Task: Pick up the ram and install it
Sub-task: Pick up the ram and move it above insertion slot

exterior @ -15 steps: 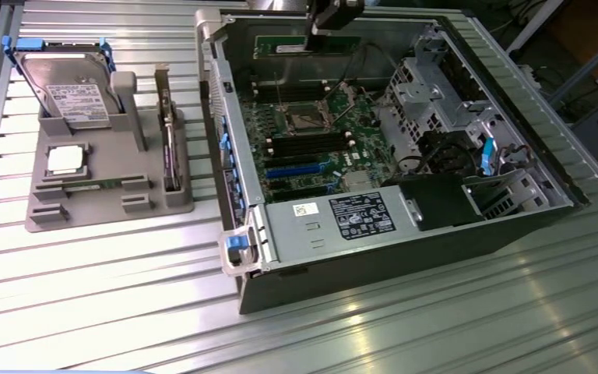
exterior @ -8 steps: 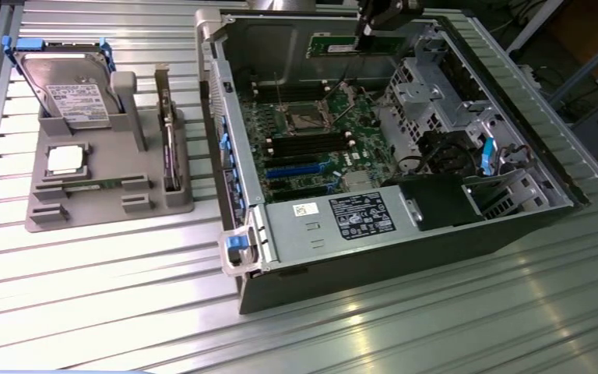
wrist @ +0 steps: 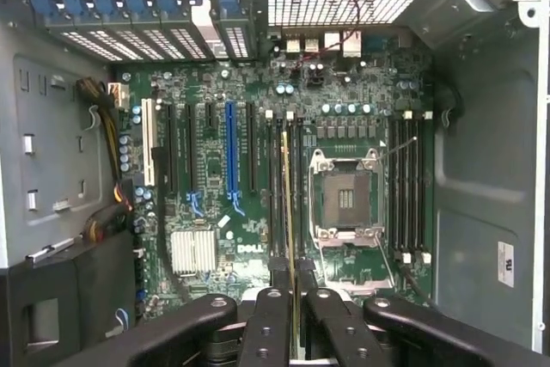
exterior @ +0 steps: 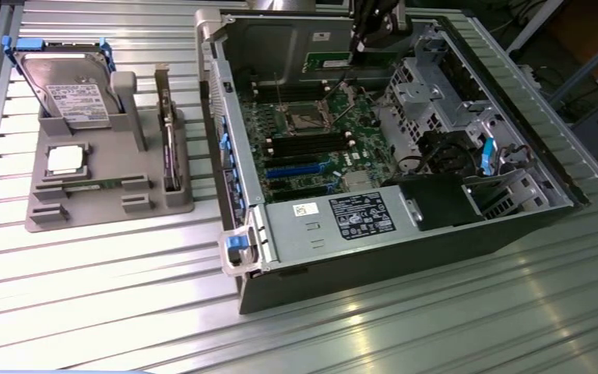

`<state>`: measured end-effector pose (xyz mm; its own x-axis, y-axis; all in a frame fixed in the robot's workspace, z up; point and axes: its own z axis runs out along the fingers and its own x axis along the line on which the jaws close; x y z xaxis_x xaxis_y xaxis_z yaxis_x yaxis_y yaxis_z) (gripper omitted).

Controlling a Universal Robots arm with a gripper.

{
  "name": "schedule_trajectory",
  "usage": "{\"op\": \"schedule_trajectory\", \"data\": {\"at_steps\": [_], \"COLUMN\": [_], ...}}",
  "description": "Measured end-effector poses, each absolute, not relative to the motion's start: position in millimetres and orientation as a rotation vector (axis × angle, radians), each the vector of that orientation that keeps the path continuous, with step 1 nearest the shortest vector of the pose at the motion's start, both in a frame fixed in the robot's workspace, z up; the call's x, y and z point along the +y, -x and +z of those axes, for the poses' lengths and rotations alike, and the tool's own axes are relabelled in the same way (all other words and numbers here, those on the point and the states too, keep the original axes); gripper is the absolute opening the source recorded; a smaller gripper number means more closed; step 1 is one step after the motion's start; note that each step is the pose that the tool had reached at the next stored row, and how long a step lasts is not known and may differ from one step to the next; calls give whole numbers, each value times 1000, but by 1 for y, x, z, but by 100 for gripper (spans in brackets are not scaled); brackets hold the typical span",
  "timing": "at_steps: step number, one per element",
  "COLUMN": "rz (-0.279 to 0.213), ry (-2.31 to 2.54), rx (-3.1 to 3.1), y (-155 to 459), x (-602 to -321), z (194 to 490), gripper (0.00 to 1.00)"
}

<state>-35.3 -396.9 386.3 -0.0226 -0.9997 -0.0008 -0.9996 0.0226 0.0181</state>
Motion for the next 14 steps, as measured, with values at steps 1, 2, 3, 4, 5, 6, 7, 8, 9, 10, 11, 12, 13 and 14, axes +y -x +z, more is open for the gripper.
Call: {"op": "schedule_trajectory", "data": {"at_steps": [1, 2, 3, 4, 5, 6, 7, 8, 9, 10, 11, 12, 13, 14], "rz": [-21, -21, -21, -21, -21, -21, -21, -21, -21, -21, -23, -23, -23, -22], "ry": [-2188, -2188, -2188, -2188, -2188, -2188, -2188, -2188, -2188, -2188, -2188, -2188, -2188, -2188], "rx": [-2238, -2238, -2238, -2238, -2238, -2238, -2238, -2238, -2238, -2238, -2239, -2239, -2239, -2239], "y": [35, 35, 35, 35, 35, 35, 35, 35, 35, 35, 35, 35, 35, 35], "x": [-397, -397, -397, -397, -397, -397, -397, -397, -397, -397, -397, -397, -397, -397], "z": [383, 382, 382, 382, 382, 386, 392, 399, 411, 419, 420, 420, 420, 419], "gripper": [14, 14, 14, 14, 14, 14, 14, 14, 14, 14, 14, 14, 14, 14]}}
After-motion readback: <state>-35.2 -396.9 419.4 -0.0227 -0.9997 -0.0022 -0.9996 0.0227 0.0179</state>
